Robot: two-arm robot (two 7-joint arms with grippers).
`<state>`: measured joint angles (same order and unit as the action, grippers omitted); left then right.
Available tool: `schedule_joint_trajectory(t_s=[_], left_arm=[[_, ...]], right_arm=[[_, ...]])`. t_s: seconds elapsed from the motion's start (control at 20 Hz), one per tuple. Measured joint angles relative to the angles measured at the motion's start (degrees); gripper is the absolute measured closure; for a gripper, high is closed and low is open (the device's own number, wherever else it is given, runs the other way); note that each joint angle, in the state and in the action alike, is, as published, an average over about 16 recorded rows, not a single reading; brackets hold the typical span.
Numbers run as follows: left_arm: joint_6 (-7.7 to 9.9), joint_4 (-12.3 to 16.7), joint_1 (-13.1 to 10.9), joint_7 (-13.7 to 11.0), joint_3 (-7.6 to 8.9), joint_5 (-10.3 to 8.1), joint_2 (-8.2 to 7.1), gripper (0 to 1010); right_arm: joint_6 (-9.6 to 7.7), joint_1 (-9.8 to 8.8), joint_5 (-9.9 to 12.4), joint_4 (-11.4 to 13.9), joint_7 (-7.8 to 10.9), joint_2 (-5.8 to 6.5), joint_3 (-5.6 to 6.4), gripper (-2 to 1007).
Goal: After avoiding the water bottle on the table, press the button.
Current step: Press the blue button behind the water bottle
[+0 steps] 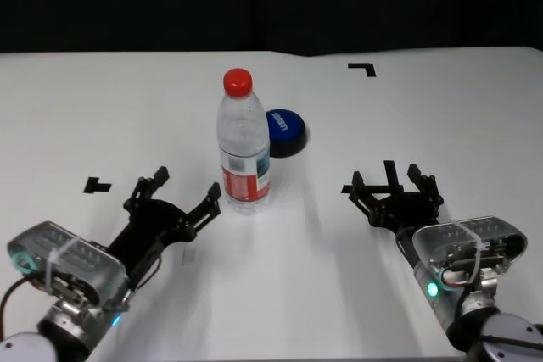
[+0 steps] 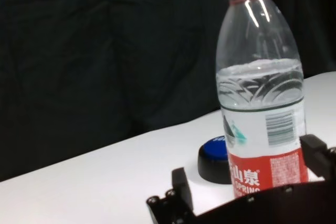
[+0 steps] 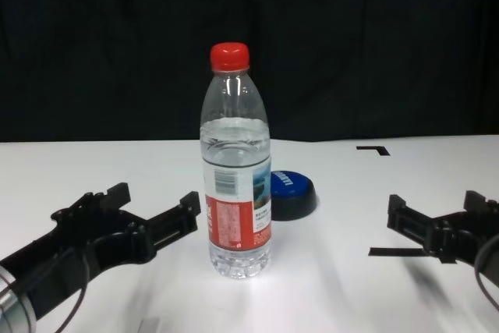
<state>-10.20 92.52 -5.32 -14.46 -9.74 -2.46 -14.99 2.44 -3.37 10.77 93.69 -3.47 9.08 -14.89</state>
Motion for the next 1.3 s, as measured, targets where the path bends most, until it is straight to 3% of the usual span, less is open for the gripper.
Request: schedule_joint_trajectory(t_s=[0.4,1.3], left_arm=[[-0.2,-1.7,2.1,-0.4,-0.73,-0.24,-0.34,7],[-0.53,-3.6,4.3,-0.9,-1.93,-0.79,-0.48,7]], right_arm=[[0.0,0.0,0.0,0.0,0.0,0.0,0.0,2],[0.0,0.0,0.0,0.0,0.0,-0.01,0.0,2]])
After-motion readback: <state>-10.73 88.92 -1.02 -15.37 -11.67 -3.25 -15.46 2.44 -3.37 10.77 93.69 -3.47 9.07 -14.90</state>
